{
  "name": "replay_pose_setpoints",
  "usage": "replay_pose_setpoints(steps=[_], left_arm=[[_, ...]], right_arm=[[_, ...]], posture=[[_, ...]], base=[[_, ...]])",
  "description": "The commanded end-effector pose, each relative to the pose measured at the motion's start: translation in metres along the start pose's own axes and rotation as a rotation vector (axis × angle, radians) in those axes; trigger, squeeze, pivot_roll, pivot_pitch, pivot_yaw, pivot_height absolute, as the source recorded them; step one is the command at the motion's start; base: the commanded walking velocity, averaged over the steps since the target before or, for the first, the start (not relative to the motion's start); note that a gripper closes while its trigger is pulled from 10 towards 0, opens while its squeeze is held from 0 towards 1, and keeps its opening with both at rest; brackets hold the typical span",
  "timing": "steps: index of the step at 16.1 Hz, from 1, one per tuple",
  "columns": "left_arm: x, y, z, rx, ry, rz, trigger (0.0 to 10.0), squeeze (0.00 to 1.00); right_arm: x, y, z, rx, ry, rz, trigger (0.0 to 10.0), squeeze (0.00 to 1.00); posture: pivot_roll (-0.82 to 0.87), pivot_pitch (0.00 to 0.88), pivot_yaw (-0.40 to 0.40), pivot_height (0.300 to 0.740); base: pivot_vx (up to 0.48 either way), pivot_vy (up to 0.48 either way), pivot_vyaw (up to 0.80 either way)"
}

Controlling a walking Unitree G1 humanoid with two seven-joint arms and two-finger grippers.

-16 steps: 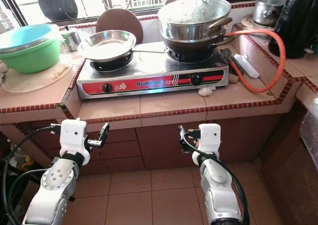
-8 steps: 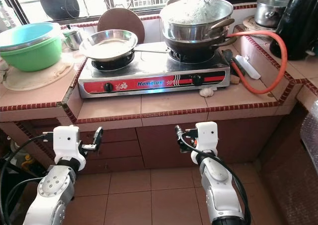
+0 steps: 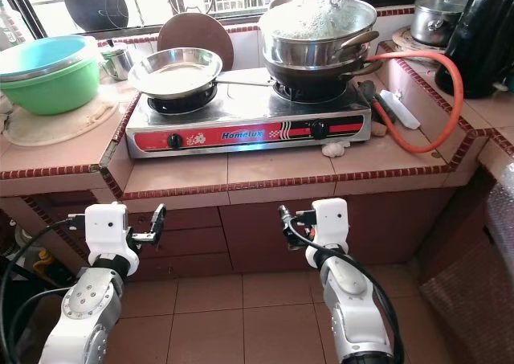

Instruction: Kitchen organization

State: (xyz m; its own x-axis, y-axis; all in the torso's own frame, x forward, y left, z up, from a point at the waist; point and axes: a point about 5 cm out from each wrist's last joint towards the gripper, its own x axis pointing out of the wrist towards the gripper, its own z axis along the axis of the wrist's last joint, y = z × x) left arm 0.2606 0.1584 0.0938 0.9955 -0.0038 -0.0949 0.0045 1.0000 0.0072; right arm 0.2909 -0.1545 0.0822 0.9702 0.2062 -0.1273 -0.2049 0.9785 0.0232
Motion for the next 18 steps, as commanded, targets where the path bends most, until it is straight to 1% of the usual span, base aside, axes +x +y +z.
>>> replay_pose_setpoints(steps=[1,2,3,4,7,9,10,11,13,15,17,18], left_arm=[[0.001,0.002,0.0,-0.013,0.0,0.008,10.0,0.0],[0.001,0.0,0.0,-0.028,-0.006,0.0,10.0,0.0],[0.001,-0.001,0.002,-0.009,-0.016,-0.003,10.0,0.0],[0.001,0.002,0.002,-0.003,-0.015,0.014,10.0,0.0],[0.0,0.004,0.0,-0.023,-0.011,0.031,10.0,0.0],[0.002,0.009,0.004,-0.02,-0.038,0.06,10.0,0.0],[0.002,0.013,0.004,-0.037,-0.031,0.091,10.0,0.0],[0.002,0.013,0.004,-0.048,-0.033,0.095,10.0,0.0],[0.003,0.013,0.005,-0.034,-0.038,0.097,10.0,0.0],[0.002,0.011,0.004,-0.034,-0.039,0.093,10.0,0.0],[0.003,0.007,0.005,-0.053,-0.049,0.064,10.0,0.0],[0.003,0.005,0.006,-0.03,-0.053,0.062,10.0,0.0]], right_arm=[[0.0,0.0,0.005,0.002,-0.018,-0.001,10.0,0.0],[0.001,-0.002,0.004,0.007,-0.004,-0.015,10.0,0.0],[0.001,-0.002,0.004,0.004,-0.003,-0.018,10.0,0.0],[0.001,0.0,0.004,0.004,-0.003,-0.017,10.0,0.0],[0.001,0.003,0.004,0.003,-0.002,-0.01,10.0,0.0],[0.003,0.003,0.006,-0.003,-0.011,-0.01,10.0,0.0],[0.005,0.002,0.007,0.0,-0.013,-0.025,10.0,0.0],[0.006,0.002,0.007,0.005,-0.012,-0.028,10.0,0.0],[0.007,0.005,0.009,-0.001,-0.021,-0.012,10.0,0.0],[0.007,0.005,0.01,-0.003,-0.022,-0.012,10.0,0.0],[0.008,0.002,0.011,-0.004,-0.025,-0.018,10.0,0.0],[0.008,0.002,0.012,-0.006,-0.029,-0.02,10.0,0.0]], posture=[[-0.09,0.0,0.054,0.74],[-0.09,0.0,0.054,0.74],[-0.1,0.0,0.055,0.74],[-0.1,0.0,0.057,0.74],[-0.1,0.0,0.059,0.74],[-0.09,0.0,0.061,0.74],[-0.09,0.0,0.059,0.74],[-0.09,0.0,0.059,0.74],[-0.09,0.0,0.055,0.74],[-0.09,0.0,0.056,0.74],[-0.09,0.0,0.057,0.74],[-0.1,0.0,0.059,0.74]], base=[[0.0,0.0,0.0],[0.0,0.0,0.0],[0.0,0.0,-0.59],[0.0,0.0,-0.8],[0.0,0.0,-0.8],[0.0,0.0,-0.8],[0.0,0.0,-0.8],[0.0,0.0,-0.8],[0.0,0.0,-0.8],[0.0,0.0,-0.8],[0.0,0.0,0.0],[0.0,0.0,0.0]])
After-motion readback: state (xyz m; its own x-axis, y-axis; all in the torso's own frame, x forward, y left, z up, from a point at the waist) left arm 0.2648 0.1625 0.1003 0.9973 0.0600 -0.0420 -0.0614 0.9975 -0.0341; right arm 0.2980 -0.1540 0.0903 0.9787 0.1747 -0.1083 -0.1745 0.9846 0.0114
